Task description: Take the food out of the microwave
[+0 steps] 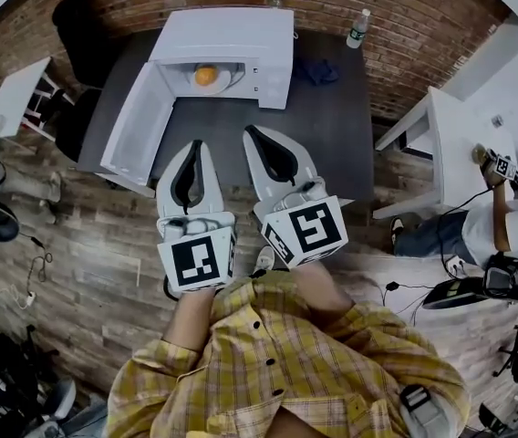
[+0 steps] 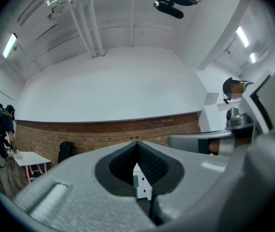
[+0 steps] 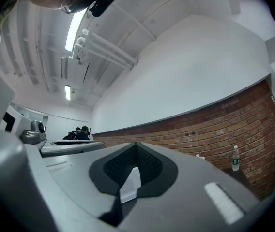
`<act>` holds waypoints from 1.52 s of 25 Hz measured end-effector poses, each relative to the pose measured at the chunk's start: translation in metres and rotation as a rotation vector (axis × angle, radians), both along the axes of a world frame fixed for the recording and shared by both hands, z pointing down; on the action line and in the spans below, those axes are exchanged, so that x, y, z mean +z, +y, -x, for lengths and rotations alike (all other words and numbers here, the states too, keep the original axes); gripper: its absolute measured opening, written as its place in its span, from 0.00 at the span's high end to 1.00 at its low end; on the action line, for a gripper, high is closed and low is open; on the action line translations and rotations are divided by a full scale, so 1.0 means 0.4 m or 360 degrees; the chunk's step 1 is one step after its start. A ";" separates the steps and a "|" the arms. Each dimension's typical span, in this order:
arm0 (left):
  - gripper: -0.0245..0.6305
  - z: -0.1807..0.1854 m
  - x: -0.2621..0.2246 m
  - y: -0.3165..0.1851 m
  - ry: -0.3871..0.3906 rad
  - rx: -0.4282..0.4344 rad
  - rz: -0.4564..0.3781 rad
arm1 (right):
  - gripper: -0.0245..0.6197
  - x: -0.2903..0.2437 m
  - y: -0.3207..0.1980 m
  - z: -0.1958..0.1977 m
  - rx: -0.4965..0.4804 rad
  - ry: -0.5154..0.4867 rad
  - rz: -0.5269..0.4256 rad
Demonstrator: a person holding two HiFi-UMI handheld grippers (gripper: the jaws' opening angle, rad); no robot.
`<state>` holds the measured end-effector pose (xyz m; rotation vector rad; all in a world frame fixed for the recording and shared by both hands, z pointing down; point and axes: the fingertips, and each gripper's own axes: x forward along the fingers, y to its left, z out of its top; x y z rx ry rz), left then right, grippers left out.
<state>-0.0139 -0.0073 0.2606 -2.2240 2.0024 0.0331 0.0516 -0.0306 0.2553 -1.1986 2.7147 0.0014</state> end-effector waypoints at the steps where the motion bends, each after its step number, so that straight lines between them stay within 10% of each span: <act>1: 0.96 0.003 0.000 -0.014 0.0002 -0.0004 -0.0004 | 0.96 -0.001 -0.015 0.003 -0.0002 -0.0002 -0.0005; 38: 0.96 0.190 0.114 -0.424 0.0099 0.0121 0.0164 | 0.96 0.165 -0.432 0.211 0.0087 -0.0078 0.0311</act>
